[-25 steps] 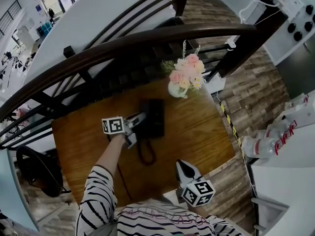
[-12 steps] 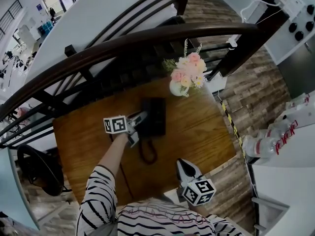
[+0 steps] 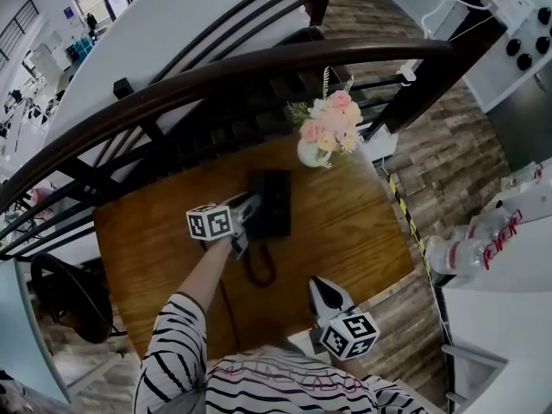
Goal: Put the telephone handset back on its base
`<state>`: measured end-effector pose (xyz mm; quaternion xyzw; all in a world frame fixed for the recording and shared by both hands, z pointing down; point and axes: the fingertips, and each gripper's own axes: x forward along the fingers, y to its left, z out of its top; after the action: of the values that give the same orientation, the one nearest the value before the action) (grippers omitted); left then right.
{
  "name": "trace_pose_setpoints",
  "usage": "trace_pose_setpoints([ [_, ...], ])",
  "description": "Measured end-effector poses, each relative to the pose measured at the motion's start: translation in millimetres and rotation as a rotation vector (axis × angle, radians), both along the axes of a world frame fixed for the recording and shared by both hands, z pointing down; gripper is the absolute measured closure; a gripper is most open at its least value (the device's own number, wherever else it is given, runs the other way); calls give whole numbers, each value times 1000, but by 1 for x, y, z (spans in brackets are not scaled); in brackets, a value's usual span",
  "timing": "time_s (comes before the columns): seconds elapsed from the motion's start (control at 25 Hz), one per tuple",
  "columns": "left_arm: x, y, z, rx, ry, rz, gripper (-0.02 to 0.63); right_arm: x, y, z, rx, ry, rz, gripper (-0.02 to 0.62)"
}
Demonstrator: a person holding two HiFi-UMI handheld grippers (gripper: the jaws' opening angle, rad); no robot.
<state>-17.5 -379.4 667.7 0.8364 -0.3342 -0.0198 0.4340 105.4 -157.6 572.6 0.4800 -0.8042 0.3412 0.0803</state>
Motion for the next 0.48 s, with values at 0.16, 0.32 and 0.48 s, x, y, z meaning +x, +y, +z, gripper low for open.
trace_pose_setpoints([
  [0.16, -1, 1, 1, 31, -86, 7, 484, 1, 1, 0, 0, -2, 1, 594],
  [0.32, -1, 2, 2, 30, -93, 6, 474, -2, 2, 0, -2, -8, -5, 594],
  [0.48, -3, 2, 2, 29, -87, 2, 466, -2, 3, -2, 1, -9, -7, 594],
])
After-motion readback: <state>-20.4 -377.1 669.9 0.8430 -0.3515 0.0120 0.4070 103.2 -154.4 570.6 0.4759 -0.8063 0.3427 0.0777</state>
